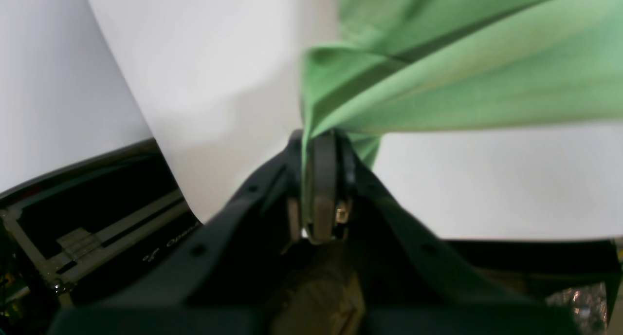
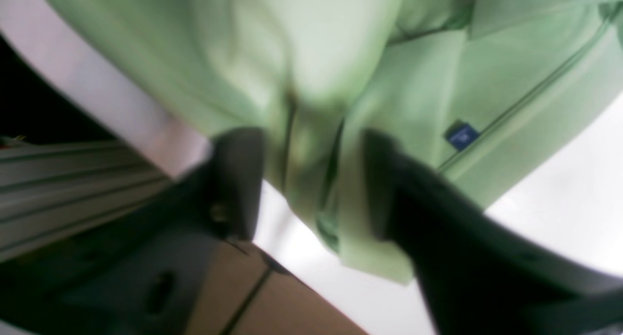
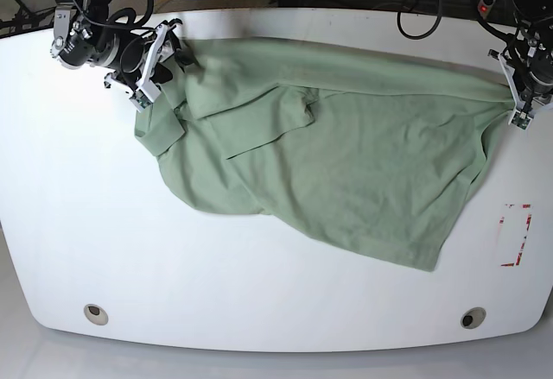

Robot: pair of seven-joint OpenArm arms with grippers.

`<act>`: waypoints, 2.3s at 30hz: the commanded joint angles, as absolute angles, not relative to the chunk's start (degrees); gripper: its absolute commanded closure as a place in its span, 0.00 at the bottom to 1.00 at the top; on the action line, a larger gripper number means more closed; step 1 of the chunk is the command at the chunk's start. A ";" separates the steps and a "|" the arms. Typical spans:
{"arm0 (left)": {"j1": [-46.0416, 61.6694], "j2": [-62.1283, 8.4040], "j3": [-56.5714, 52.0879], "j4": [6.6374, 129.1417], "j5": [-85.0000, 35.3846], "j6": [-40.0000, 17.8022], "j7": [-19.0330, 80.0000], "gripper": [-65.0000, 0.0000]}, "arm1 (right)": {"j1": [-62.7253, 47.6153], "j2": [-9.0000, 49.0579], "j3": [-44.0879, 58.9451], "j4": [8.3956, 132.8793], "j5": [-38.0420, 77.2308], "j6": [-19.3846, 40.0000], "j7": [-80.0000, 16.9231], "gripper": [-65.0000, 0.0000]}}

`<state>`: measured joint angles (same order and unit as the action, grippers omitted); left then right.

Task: Fold the T-shirt properly
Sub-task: 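Swing the shirt across the table and lay it flat with both grippers, then release the shirt and move both grippers to its hem edge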

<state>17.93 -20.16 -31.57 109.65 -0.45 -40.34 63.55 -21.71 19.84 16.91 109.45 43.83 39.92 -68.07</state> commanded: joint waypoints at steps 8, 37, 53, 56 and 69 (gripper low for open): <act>19.30 -20.88 -31.87 110.37 -0.48 -40.00 63.43 0.40 | -21.23 21.05 21.41 110.29 58.95 40.00 -66.95 0.26; -4.79 -16.66 -27.03 103.16 -4.09 -40.00 63.43 0.40 | 16.84 20.62 26.77 73.36 32.22 40.00 -66.15 0.26; -6.90 -16.75 -27.12 96.04 -4.09 -40.00 62.99 0.40 | 22.81 15.87 26.86 57.27 28.79 40.00 -64.13 0.26; -6.90 -16.75 -27.03 96.04 -4.09 -40.00 62.99 0.40 | 21.41 13.85 26.77 59.65 28.79 40.00 -64.57 0.26; -6.99 -16.84 -26.95 93.32 -4.09 -40.00 59.82 0.40 | 17.45 12.18 26.77 65.45 28.70 40.00 -65.80 0.87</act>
<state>-6.02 -15.77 -26.83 93.97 -3.88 -40.12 60.51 16.14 11.31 26.68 64.40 28.47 39.97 -66.11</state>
